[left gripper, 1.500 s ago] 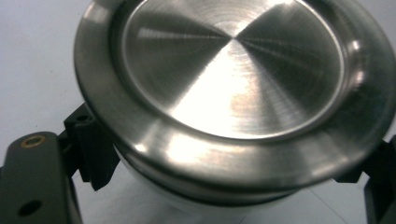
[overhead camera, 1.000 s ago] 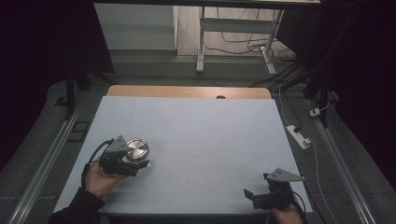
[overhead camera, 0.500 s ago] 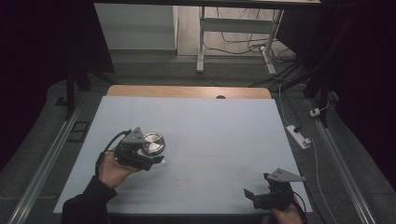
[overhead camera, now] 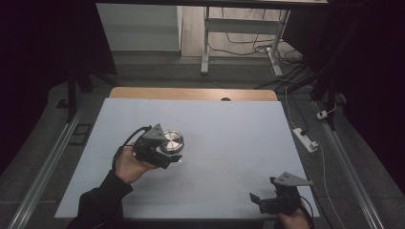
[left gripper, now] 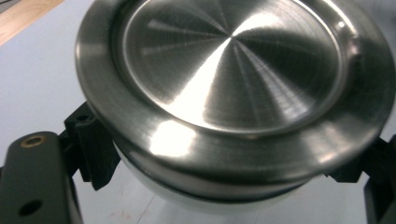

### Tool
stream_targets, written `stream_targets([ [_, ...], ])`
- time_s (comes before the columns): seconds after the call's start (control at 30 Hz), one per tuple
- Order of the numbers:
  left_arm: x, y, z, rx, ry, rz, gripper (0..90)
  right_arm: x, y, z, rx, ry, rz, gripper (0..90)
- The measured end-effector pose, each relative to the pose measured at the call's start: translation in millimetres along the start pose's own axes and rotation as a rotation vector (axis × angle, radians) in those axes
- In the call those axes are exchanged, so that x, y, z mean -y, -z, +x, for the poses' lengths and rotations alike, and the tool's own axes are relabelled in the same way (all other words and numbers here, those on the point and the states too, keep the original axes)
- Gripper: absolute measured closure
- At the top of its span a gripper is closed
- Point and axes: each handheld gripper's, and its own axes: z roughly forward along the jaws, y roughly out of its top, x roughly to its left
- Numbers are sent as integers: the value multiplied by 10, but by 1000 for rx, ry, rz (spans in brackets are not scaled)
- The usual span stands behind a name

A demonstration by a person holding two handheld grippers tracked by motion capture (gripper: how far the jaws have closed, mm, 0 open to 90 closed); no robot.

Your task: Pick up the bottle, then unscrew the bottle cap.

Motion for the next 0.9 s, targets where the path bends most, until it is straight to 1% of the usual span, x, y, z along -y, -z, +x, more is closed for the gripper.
stream_targets([
  [0.1,-44,-36,-19,12,-10,3,158,-1,-1,1,0,1,0,0],
  [0.33,-129,-67,-103,35,-29,-15,158,-2,0,10,2,4,3,0],
  [0.4,-154,-71,-131,55,-36,-22,158,-2,-1,11,3,4,4,0],
  [0.53,-167,-89,-155,69,-35,-28,158,-1,-2,12,5,10,6,0],
  [0.7,-164,-133,-176,81,-40,-16,158,0,-3,17,8,17,9,0],
  [0.77,-159,-146,-181,81,-43,-13,159,0,3,19,16,12,4,0],
  [0.8,-153,-151,-187,78,-39,-12,159,-1,9,19,30,4,-1,0],
  [0.87,-152,-151,-185,79,-41,-13,158,-2,15,15,35,-2,-7,0],
  [0.9,-152,-150,-185,80,-42,-14,158,-8,25,5,21,-37,-14,0],
])
